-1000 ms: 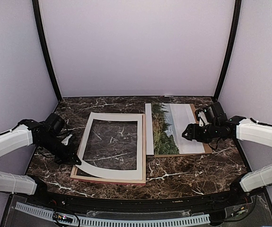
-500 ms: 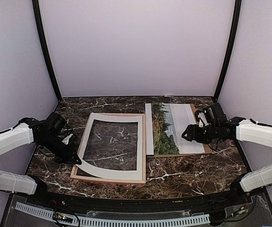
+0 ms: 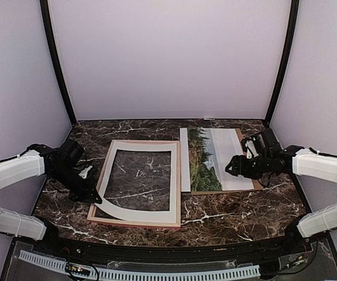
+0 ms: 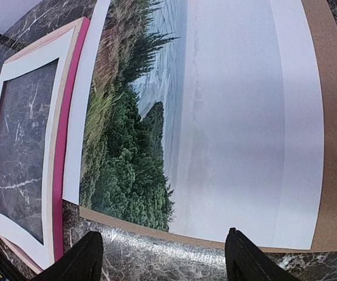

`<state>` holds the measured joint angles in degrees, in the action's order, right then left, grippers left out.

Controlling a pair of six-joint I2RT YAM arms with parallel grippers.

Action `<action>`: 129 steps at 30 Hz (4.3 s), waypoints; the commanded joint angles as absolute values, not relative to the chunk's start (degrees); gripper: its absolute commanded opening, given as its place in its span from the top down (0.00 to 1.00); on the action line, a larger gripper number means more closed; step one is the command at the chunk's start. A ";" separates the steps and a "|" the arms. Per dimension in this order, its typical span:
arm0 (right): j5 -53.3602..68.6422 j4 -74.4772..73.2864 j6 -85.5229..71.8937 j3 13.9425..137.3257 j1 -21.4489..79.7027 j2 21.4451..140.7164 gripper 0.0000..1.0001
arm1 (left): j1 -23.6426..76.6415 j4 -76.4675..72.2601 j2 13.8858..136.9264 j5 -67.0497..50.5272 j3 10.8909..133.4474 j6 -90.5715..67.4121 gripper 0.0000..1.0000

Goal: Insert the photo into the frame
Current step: Place the mat board on the glass panel, then adjust the mat board under the glass panel, then move the frame body to the center of the board.

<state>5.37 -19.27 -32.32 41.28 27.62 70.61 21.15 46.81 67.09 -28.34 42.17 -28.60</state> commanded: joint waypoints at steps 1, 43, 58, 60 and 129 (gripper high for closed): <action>5.93 -17.24 -33.08 40.87 27.24 70.48 0.27 | 20.92 47.83 65.96 -27.87 43.77 -27.86 0.97; 6.04 -16.52 -33.01 40.12 27.25 71.15 0.27 | 20.98 54.49 67.37 -17.47 49.55 -24.73 0.30; 4.40 -19.56 -31.83 39.92 27.29 69.35 0.26 | 33.86 43.42 73.85 -14.44 58.08 -27.00 0.28; 3.65 -20.22 -31.83 39.67 27.27 68.59 0.26 | 37.37 40.23 75.38 -15.50 58.76 -28.15 0.28; -1.38 -19.68 -26.69 39.30 15.78 70.86 0.24 | 54.85 22.77 107.15 -20.44 87.85 -22.66 0.01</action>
